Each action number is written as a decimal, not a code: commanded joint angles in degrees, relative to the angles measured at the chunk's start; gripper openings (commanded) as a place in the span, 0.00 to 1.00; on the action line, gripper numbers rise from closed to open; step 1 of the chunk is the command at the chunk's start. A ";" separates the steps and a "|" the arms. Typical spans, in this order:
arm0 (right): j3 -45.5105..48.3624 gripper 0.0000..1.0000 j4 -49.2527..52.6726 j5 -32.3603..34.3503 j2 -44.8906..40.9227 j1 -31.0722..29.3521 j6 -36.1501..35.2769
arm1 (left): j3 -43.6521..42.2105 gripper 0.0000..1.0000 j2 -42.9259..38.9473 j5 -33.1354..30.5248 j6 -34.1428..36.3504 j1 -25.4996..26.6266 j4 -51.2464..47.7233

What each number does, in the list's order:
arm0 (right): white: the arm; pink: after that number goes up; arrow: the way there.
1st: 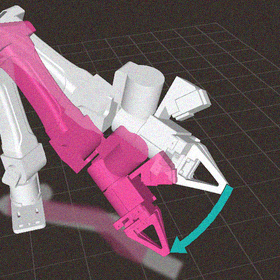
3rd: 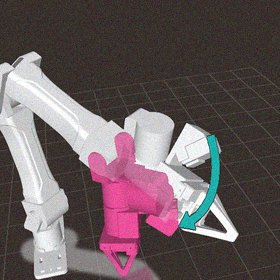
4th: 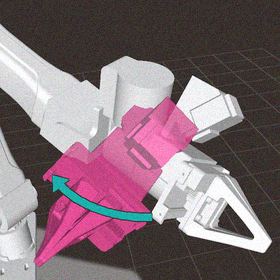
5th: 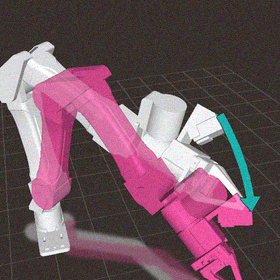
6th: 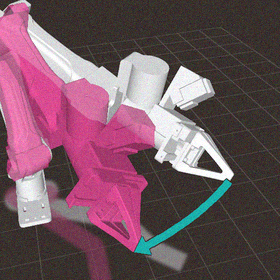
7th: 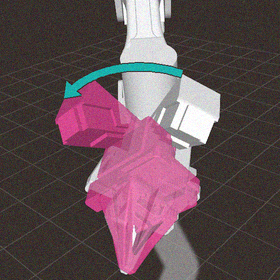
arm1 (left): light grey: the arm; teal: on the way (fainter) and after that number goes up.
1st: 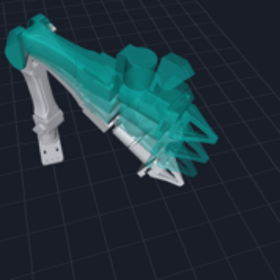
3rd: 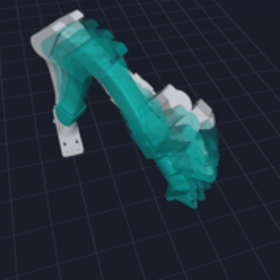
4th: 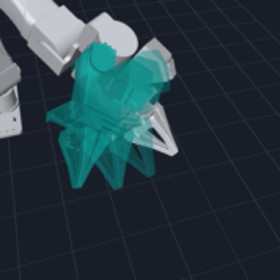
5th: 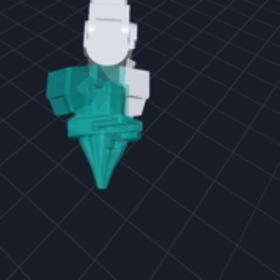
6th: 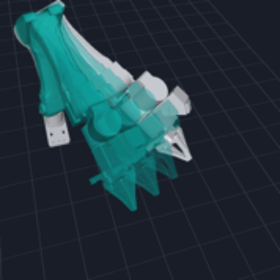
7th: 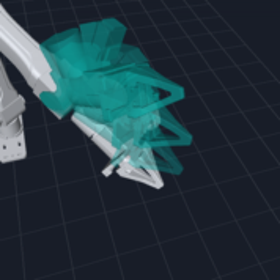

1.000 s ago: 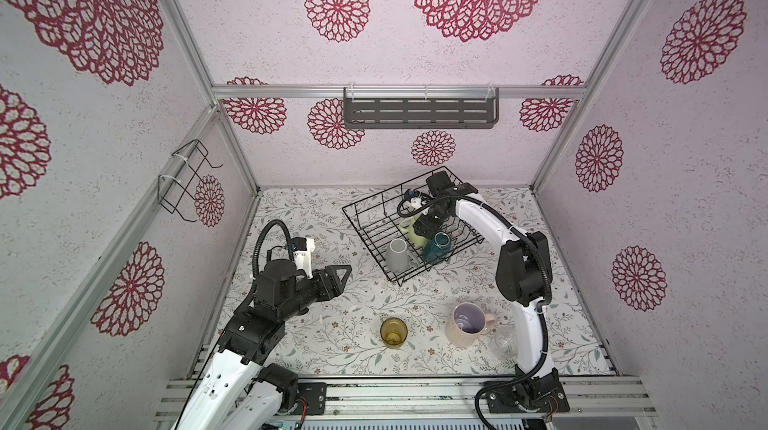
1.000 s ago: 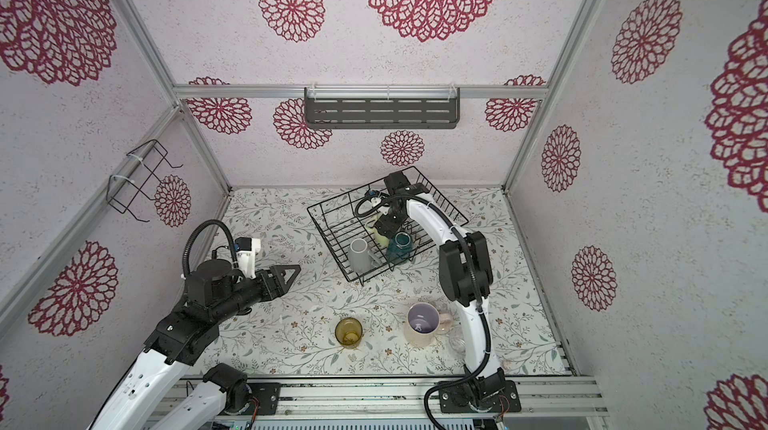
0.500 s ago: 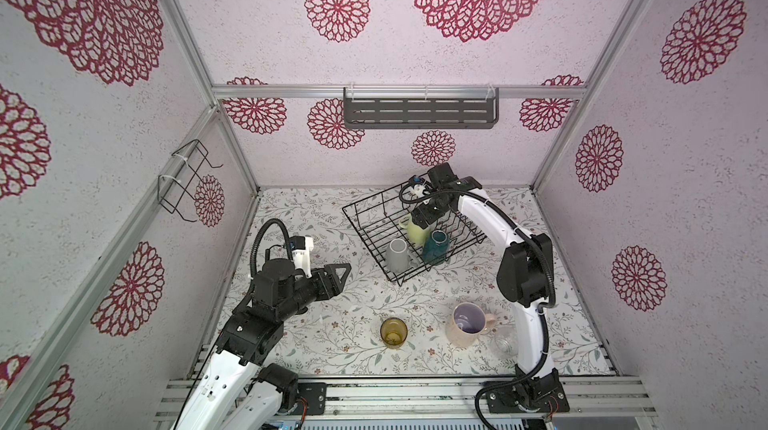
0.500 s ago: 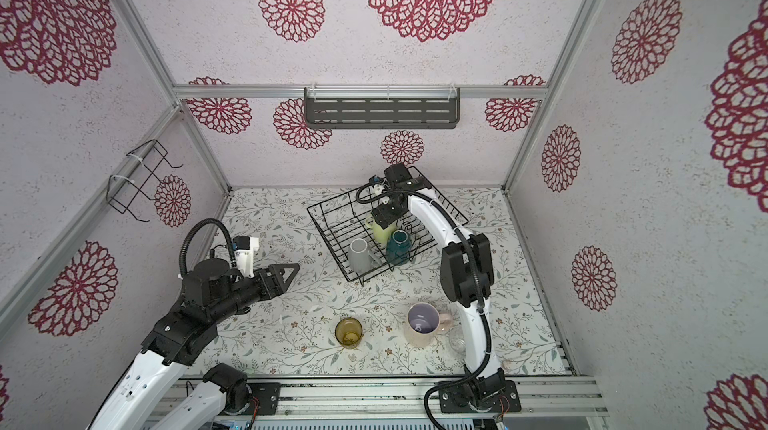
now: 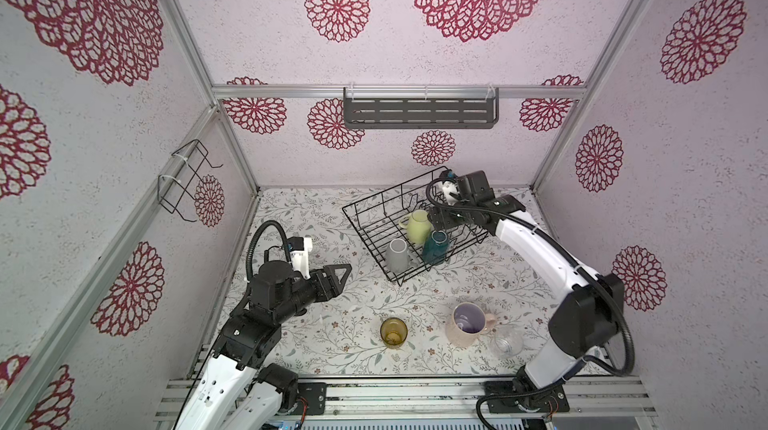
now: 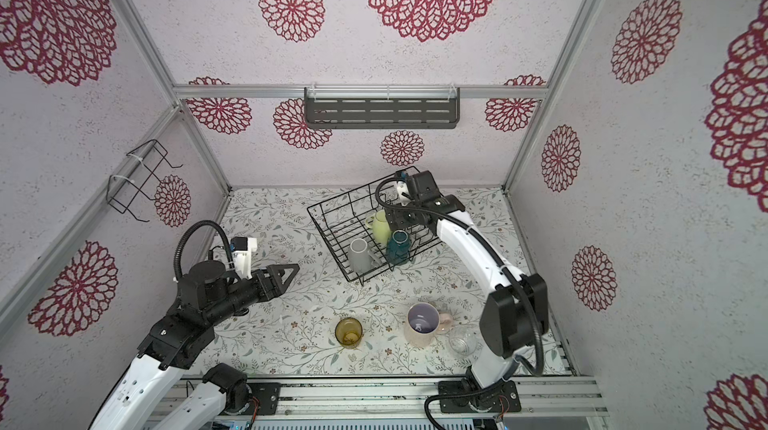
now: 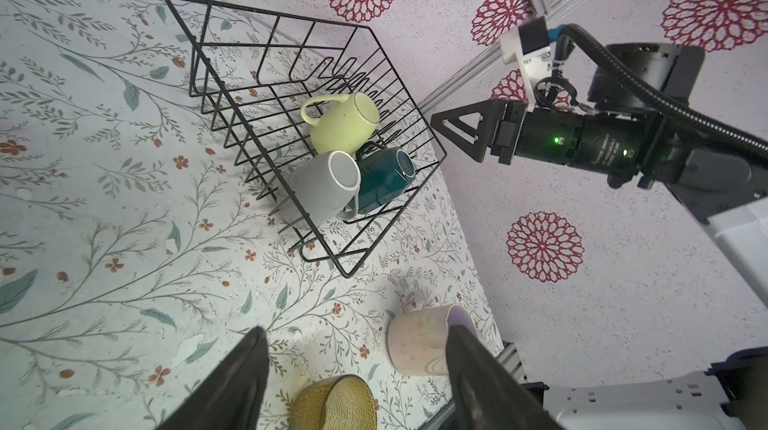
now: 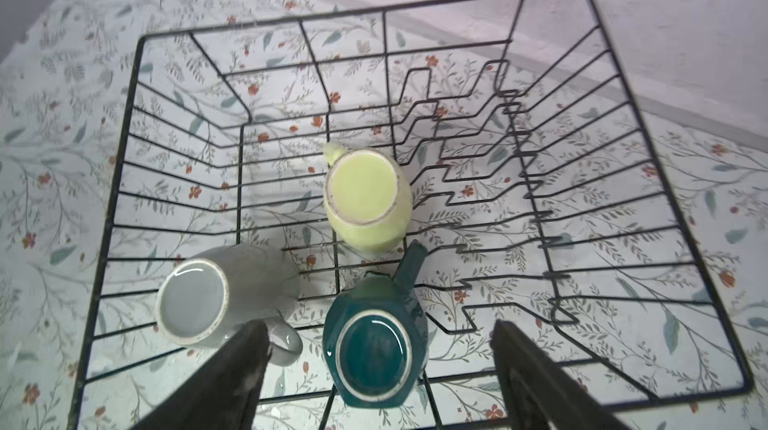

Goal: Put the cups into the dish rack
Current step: 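Grasp the gold textured glass with the left gripper while the right gripper withdraws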

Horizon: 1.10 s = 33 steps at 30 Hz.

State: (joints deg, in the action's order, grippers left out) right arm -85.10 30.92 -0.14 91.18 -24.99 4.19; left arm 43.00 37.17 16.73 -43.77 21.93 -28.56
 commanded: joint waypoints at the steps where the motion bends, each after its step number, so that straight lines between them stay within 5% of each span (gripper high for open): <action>1: 8.95 0.99 -8.72 6.87 -8.07 0.29 7.65 | -0.46 0.73 0.89 2.01 -1.12 1.56 1.51; 6: 26.60 0.99 -19.07 16.78 -24.80 0.44 9.12 | -0.48 0.72 5.53 -7.86 -0.34 10.36 -2.95; 11: 38.80 0.98 -27.80 14.27 -37.70 0.70 13.36 | -0.43 0.70 11.90 -11.28 -0.61 19.23 -3.92; 19: 38.84 0.96 -25.08 10.40 -38.44 0.70 16.65 | 4.49 0.73 27.49 -18.98 -0.97 31.94 -11.48; 27: 39.34 0.94 -25.91 8.23 -39.15 0.64 18.43 | 7.09 0.73 38.75 -17.28 -0.53 34.75 -12.23; 33: 39.25 0.94 -25.41 6.98 -39.67 0.60 19.02 | 7.62 0.58 42.24 -19.69 -1.19 34.78 -11.20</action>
State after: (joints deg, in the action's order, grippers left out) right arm -44.86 7.38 7.68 52.99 -24.51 21.91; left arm 50.15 78.50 -1.15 -44.53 56.49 -41.06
